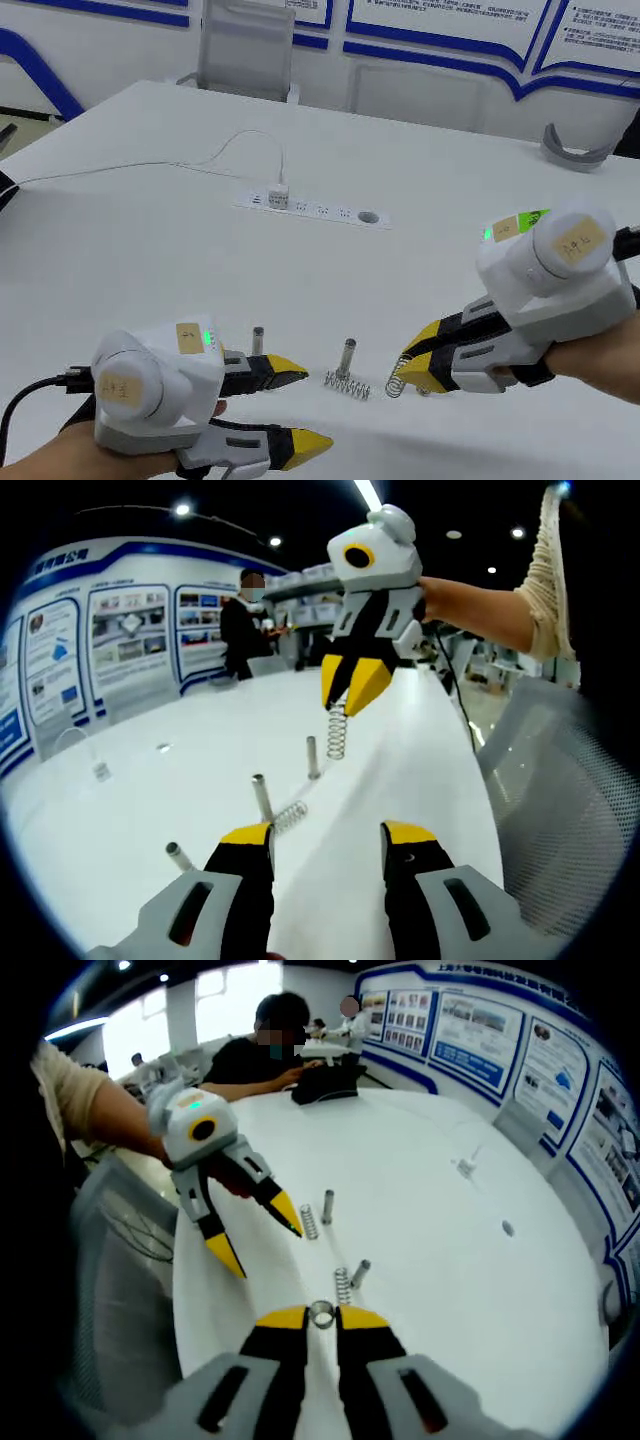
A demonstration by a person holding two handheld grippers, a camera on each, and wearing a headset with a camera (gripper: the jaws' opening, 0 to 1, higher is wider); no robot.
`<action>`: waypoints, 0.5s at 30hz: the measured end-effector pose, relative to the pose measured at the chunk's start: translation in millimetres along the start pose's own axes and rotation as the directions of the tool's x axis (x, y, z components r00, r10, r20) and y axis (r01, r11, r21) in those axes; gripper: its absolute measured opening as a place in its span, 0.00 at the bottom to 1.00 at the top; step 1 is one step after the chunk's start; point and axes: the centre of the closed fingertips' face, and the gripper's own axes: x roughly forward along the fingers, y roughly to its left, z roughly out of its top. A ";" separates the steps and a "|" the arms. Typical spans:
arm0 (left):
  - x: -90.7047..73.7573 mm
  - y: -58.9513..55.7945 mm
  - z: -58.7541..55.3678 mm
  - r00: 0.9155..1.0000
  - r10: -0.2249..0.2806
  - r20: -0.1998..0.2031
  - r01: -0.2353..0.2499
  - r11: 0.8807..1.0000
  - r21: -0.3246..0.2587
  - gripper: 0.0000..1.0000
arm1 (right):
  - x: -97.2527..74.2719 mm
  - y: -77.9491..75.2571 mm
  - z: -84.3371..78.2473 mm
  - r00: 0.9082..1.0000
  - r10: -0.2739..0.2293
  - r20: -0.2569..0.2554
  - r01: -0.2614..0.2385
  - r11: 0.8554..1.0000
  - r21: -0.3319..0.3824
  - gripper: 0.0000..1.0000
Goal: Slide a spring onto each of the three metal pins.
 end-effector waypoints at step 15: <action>-20.9 12.4 -6.3 0.998 0.068 0.013 -0.068 0.997 -0.036 0.50 | -16.6 -38.7 -1.0 0.994 -0.113 -0.010 0.113 0.992 0.062 0.12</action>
